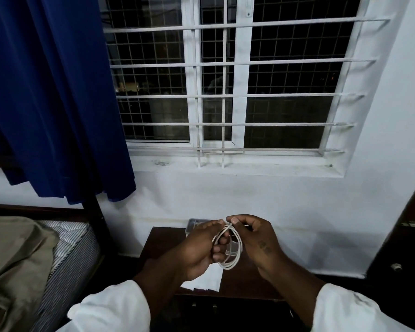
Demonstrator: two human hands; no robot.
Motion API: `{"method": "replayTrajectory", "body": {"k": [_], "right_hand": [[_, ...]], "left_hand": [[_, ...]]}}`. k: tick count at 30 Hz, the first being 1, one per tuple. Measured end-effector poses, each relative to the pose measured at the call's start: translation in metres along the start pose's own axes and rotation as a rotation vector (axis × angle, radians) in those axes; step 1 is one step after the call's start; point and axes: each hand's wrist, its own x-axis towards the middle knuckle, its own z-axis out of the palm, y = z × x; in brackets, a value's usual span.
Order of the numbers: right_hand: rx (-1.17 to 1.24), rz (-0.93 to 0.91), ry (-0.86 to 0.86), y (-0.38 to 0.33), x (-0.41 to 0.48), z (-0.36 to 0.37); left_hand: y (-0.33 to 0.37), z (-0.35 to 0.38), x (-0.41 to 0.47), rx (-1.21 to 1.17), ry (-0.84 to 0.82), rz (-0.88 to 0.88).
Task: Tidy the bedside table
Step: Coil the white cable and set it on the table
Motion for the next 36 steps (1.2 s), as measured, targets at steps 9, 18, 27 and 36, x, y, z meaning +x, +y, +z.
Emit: {"method": "replayTrajectory", "body": {"k": [9,18,27,36], "right_hand": [[-0.174,-0.123,-0.167,0.004,-0.002,-0.009],[0.006,-0.047,-0.228,0.004,-0.006,-0.01],[-0.349,-0.09,-0.077,-0.002,-0.006,0.002],[-0.234,0.15,-0.246,-0.014,-0.003,-0.001]], "left_hand": [[0.006,-0.006,0.003,-0.066,-0.004,-0.015],[0.006,-0.008,0.003,0.017,-0.021,-0.013],[-0.008,-0.004,0.012,0.551,0.187,0.291],[-0.012,-0.003,0.004,0.982,0.27,0.549]]}}
